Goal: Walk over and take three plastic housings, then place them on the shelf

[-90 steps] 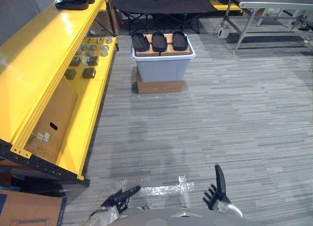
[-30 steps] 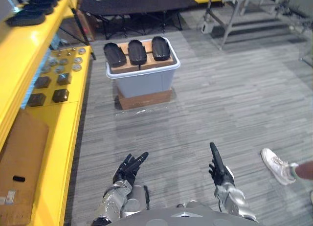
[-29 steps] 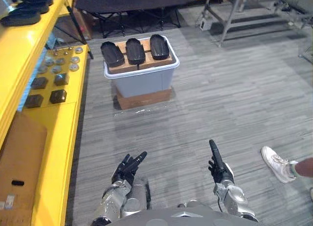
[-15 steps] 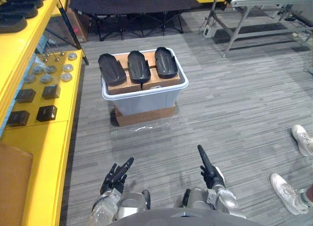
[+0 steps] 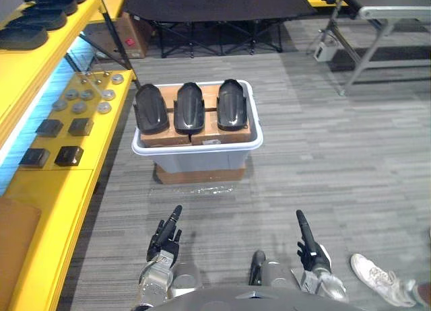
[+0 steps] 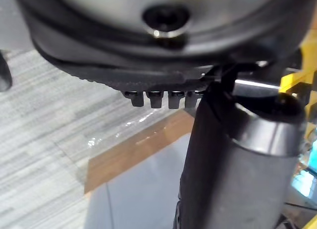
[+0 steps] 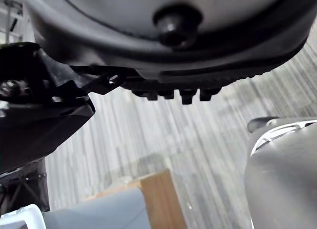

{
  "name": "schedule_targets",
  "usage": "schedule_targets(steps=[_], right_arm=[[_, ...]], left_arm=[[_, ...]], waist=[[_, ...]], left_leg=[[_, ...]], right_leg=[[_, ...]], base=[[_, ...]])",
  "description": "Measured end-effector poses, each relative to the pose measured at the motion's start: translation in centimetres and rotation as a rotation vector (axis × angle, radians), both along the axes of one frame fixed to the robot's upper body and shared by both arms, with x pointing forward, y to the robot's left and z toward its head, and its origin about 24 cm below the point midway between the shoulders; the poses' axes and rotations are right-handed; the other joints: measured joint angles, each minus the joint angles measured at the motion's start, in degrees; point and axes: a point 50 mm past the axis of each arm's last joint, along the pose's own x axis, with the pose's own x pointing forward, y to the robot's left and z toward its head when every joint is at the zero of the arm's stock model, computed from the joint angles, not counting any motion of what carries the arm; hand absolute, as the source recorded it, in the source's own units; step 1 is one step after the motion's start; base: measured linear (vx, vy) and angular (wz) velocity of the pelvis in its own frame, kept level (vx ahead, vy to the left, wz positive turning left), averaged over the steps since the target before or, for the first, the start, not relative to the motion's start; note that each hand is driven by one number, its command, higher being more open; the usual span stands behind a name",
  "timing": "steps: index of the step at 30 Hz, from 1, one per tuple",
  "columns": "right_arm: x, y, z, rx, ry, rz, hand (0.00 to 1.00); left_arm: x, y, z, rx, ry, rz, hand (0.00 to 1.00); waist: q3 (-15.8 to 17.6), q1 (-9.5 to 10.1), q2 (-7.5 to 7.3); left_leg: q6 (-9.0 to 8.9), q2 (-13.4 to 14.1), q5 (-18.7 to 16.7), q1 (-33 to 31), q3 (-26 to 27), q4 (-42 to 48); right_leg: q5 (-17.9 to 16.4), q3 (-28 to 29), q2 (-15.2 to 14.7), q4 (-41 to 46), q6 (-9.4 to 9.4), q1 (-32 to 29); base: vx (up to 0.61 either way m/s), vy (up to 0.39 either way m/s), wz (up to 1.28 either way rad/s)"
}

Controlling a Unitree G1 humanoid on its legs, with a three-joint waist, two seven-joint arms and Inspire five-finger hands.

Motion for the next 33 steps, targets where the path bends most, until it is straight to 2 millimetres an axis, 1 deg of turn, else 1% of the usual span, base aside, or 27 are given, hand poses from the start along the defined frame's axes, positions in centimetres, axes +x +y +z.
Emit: schedule_targets(steps=[1,2,3,4,5,6,7,8,9,11,13,15,16,22,25,29,30,33], right_arm=[[0.0,-0.2,0.1,0.002,-0.009,-0.022,1.00],[0.1,-0.4,0.2,0.003,-0.021,-0.042,1.00],[0.3,-0.9,0.5,0.004,-0.050,-0.080,1.00],[0.4,-1.0,0.7,0.004,-0.059,-0.091,1.00],[1.1,-1.0,1.0,0.011,-0.092,-0.111,1.00],[1.6,-0.4,1.2,0.028,-0.117,-0.117,1.00],[2.3,0.4,1.4,0.041,-0.145,-0.108,1.00],[2.7,0.8,1.4,0.046,-0.155,-0.101,1.00],[3.0,1.4,1.5,0.056,-0.168,-0.100,1.00],[3.4,1.8,1.6,0.076,-0.179,-0.113,1.00],[3.5,2.0,1.5,0.077,-0.175,-0.119,1.00],[3.5,2.4,1.4,0.077,-0.163,-0.110,1.00],[1.6,4.7,-0.1,0.088,-0.036,-0.089,1.00],[1.5,4.7,-0.2,0.095,-0.029,-0.096,1.00],[1.1,4.7,-0.7,0.132,0.022,-0.126,1.00],[0.5,4.3,-1.2,0.175,0.075,-0.190,1.00],[0.4,4.2,-1.4,0.182,0.094,-0.204,1.00],[0.2,4.1,-1.5,0.221,0.109,-0.229,1.00]], left_arm=[[0.2,-0.1,0.1,0.010,-0.007,-0.016,1.00],[0.3,-0.3,0.2,0.017,-0.010,-0.032,1.00],[1.1,-0.7,0.6,0.036,-0.033,-0.079,1.00],[1.4,-0.9,0.8,0.048,-0.046,-0.102,1.00],[1.7,-0.8,1.0,0.081,-0.052,-0.140,1.00],[1.8,-0.7,1.1,0.108,-0.052,-0.169,1.00],[1.8,-0.3,1.2,0.143,-0.049,-0.205,1.00],[1.9,-0.2,1.2,0.154,-0.047,-0.220,1.00],[1.9,-0.2,1.2,0.180,-0.036,-0.274,1.00],[1.3,-0.6,0.9,0.211,-0.021,-0.354,1.00],[0.9,-0.8,0.7,0.237,0.004,-0.425,1.00],[0.6,-1.0,0.4,0.228,0.022,-0.437,1.00],[-0.5,-0.7,-0.5,0.235,0.082,-0.454,1.00],[-0.5,-0.7,-0.6,0.237,0.091,-0.457,1.00],[-0.8,-0.3,-1.1,0.242,0.132,-0.472,1.00],[-0.9,-0.1,-1.4,0.259,0.173,-0.522,1.00],[-0.9,0.0,-1.5,0.258,0.187,-0.530,1.00],[-1.0,0.1,-1.6,0.281,0.212,-0.557,1.00]], waist=[[-0.1,-0.62,0.11],[-0.2,-0.91,0.22],[-0.5,-1.40,0.87],[-0.6,-1.64,1.20],[-0.6,-1.42,0.85],[-1.1,-1.43,0.09],[-1.2,-1.10,-1.46],[-1.3,-0.80,-2.04],[-1.5,-0.36,-2.76],[-1.5,-0.29,-2.95],[-1.7,-0.28,-2.61],[-1.7,-0.31,-2.57],[-5.0,-0.91,-4.80],[-5.0,-1.33,-4.83],[-5.0,-2.06,-4.87],[-5.0,-2.12,-4.86],[-5.0,-2.13,-4.85],[-5.0,-2.24,-4.86]], left_leg=[[0.38,-0.1,-1.4,0.2,4.3,-6.2],[0.69,-0.5,-1.3,0.3,6.1,-10.6],[1.54,-1.5,0.8,0.4,8.4,-20.5],[1.83,-2.0,3.6,0.6,8.8,-25.3],[2.72,-3.5,7.5,2.0,9.1,-30.3],[3.12,-4.7,8.5,2.8,9.0,-33.0],[3.58,-6.0,9.0,2.9,9.0,-34.2],[3.64,-6.5,9.1,3.0,9.2,-34.4],[3.78,-7.3,9.1,3.4,9.5,-35.0],[4.21,-8.4,9.1,4.6,9.8,-35.9],[5.07,-9.6,9.6,5.7,10.1,-37.4],[5.50,-9.8,9.9,6.3,10.6,-38.5],[5.41,-11.0,12.5,9.5,11.4,-44.7],[5.34,-11.0,12.4,9.6,11.6,-44.7],[5.34,-11.1,12.3,10.3,11.6,-44.7],[5.36,-11.1,12.2,10.8,11.9,-44.7],[5.37,-11.0,12.1,11.2,12.1,-44.7],[5.39,-11.0,12.1,11.7,12.8,-44.7]], right_leg=[[0.4,-1.7,-0.7,-1.8,0.45,1.7],[0.6,-2.6,-1.1,-2.4,0.75,2.1],[1.0,-4.4,-1.6,-3.5,1.38,2.6],[1.1,-5.1,-1.7,-3.8,1.59,2.6],[1.5,-5.1,-2.4,-4.1,2.41,2.8],[2.0,-5.0,-2.9,-5.1,3.21,3.0],[2.4,-5.0,-3.6,-6.4,3.97,3.2],[2.5,-5.0,-4.1,-6.7,4.25,3.2],[2.7,-4.9,-4.8,-6.8,4.62,3.4],[2.8,-4.8,-5.7,-7.0,4.93,4.1],[3.2,-4.7,-6.7,-7.6,5.99,4.6],[3.3,-4.3,-6.8,-7.7,6.20,4.6],[5.0,-4.0,-5.9,-12.3,7.03,6.7],[5.1,-3.9,-5.9,-12.5,7.02,6.8],[5.1,-4.0,-5.9,-12.5,6.99,7.6],[5.0,-3.9,-6.0,-11.8,6.83,7.5],[4.7,-3.6,-6.0,-11.4,6.34,7.6],[4.6,-2.9,-6.1,-11.3,6.32,7.6]], base=[[0.25,-0.083,0.66],[0.22,0.007,0.78],[0.10,0.068,0.64],[0.15,0.125,0.54],[0.10,0.109,0.30],[0.12,0.137,0.22],[0.08,0.105,0.15],[0.07,0.104,0.06],[0.05,0.105,-0.01],[0.04,0.101,-0.01],[0.01,0.067,-0.01],[-0.01,0.035,-0.08],[-0.01,0.013,-0.06],[0.00,0.000,0.00],[0.00,0.000,0.00],[0.00,0.004,-0.02],[0.00,0.010,-0.07],[-0.01,0.011,-0.12]])
